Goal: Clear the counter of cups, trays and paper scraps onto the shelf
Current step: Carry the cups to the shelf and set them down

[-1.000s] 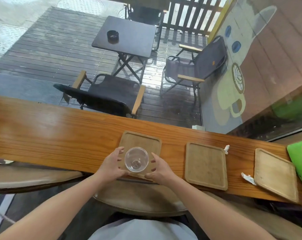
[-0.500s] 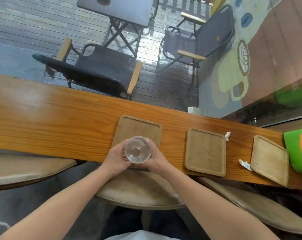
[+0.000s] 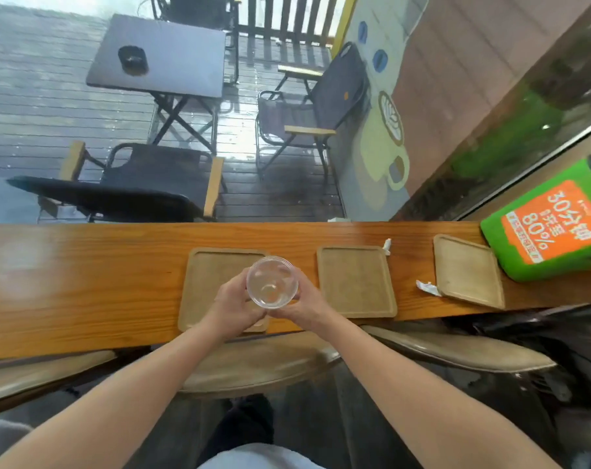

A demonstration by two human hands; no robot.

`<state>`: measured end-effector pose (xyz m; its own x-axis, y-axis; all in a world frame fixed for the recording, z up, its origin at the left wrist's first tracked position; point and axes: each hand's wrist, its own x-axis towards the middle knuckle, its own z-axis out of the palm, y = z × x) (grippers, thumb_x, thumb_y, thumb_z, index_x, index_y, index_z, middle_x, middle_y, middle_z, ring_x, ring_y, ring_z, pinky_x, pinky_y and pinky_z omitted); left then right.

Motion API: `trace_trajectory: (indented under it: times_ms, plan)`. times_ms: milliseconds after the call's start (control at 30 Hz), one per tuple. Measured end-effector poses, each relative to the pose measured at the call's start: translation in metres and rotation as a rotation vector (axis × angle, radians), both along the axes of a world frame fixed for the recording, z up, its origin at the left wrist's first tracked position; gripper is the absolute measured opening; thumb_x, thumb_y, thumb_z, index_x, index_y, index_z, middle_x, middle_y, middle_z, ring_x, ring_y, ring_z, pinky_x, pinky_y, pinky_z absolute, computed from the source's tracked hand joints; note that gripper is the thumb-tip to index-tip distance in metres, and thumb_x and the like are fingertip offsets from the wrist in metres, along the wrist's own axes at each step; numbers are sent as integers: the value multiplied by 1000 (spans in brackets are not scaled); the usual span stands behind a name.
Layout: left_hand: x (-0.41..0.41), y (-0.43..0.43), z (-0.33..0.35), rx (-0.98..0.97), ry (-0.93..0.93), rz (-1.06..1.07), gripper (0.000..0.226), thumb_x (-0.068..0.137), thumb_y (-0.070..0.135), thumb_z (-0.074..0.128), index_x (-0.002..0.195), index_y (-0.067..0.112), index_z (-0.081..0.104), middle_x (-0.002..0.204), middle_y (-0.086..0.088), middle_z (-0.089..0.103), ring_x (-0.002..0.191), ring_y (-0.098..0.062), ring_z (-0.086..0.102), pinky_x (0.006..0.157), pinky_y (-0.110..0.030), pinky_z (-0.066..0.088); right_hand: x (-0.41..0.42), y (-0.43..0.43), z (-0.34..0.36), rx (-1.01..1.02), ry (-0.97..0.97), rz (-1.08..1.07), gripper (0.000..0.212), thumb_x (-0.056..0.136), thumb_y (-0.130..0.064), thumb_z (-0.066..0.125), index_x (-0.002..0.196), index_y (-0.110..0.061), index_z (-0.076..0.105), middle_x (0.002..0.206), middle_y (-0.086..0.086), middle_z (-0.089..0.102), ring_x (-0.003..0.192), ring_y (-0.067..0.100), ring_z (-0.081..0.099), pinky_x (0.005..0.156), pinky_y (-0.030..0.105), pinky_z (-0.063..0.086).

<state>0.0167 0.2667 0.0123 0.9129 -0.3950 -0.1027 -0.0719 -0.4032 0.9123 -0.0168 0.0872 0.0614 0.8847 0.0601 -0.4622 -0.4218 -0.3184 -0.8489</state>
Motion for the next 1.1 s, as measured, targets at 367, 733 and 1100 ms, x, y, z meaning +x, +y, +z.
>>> trace_trajectory:
  times_ms: [367, 733, 1100]
  plan:
    - [-74, -150, 102, -188, -383, -304, 76, 68, 28, 84, 131, 52, 49, 125, 23, 61, 115, -8, 63, 85, -44, 60, -135, -121, 105, -38, -349, -352, 70, 73, -9, 87, 131, -28, 52, 122, -6, 64, 109, 3, 63, 86, 23, 54]
    - [-238, -325, 162, -384, -510, -750, 78, 73, 49, 81, 141, 31, 47, 133, 6, 61, 123, -17, 59, 97, -51, 52, -354, -229, 158, -215, -495, -874, 73, 69, -9, 90, 130, -29, 56, 124, -7, 66, 112, 3, 62, 86, 15, 51]
    - [-338, -441, 177, -436, -488, -1018, 75, 67, 36, 84, 127, 56, 45, 120, 36, 54, 114, 6, 57, 87, -10, 50, -469, -298, 157, -296, -417, -1218, 77, 62, -41, 88, 128, -43, 48, 122, -17, 58, 113, 8, 59, 95, 33, 53]
